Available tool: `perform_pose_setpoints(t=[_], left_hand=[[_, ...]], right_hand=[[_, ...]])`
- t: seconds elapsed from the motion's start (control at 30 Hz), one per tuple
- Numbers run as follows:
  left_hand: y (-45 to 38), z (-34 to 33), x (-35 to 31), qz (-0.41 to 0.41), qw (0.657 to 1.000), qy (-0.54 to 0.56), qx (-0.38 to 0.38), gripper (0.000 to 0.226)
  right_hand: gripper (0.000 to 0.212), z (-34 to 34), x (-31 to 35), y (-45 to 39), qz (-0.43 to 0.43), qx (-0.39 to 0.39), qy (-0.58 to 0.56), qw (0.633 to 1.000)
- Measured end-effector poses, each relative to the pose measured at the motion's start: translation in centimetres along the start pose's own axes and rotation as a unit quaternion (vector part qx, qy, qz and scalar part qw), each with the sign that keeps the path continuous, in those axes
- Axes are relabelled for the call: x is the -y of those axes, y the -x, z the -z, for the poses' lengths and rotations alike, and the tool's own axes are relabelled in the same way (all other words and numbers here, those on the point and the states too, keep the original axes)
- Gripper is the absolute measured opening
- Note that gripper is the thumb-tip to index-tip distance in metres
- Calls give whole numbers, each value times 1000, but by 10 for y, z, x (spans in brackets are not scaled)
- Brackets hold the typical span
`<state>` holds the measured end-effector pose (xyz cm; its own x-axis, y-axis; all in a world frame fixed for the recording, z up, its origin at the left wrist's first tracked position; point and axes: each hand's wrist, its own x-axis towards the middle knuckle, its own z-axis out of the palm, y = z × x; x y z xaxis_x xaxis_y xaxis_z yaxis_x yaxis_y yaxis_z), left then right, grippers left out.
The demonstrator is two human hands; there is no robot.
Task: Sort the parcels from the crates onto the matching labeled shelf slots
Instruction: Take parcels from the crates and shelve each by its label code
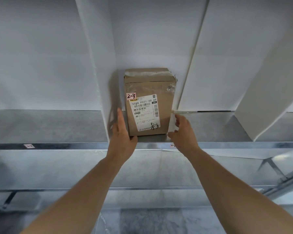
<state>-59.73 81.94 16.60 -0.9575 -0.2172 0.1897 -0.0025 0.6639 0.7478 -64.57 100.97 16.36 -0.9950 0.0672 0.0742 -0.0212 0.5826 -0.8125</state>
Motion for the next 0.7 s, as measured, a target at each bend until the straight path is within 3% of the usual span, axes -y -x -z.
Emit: perform_pose_setpoints(t=[0.27, 0.43, 0.57, 0.7], left_hand=[[98, 21, -26, 39, 998, -52, 20, 60], [181, 33, -32, 96, 990, -103, 6, 55], [233, 50, -25, 55, 972, -228, 13, 54], [267, 63, -13, 42, 960, -277, 6, 51]], right_hand=[[40, 21, 8, 112, 49, 49, 88, 994], [40, 13, 17, 188, 98, 86, 144, 981], [44, 7, 27, 235, 147, 142, 213, 955], [45, 3, 35, 265, 199, 173, 232, 936]])
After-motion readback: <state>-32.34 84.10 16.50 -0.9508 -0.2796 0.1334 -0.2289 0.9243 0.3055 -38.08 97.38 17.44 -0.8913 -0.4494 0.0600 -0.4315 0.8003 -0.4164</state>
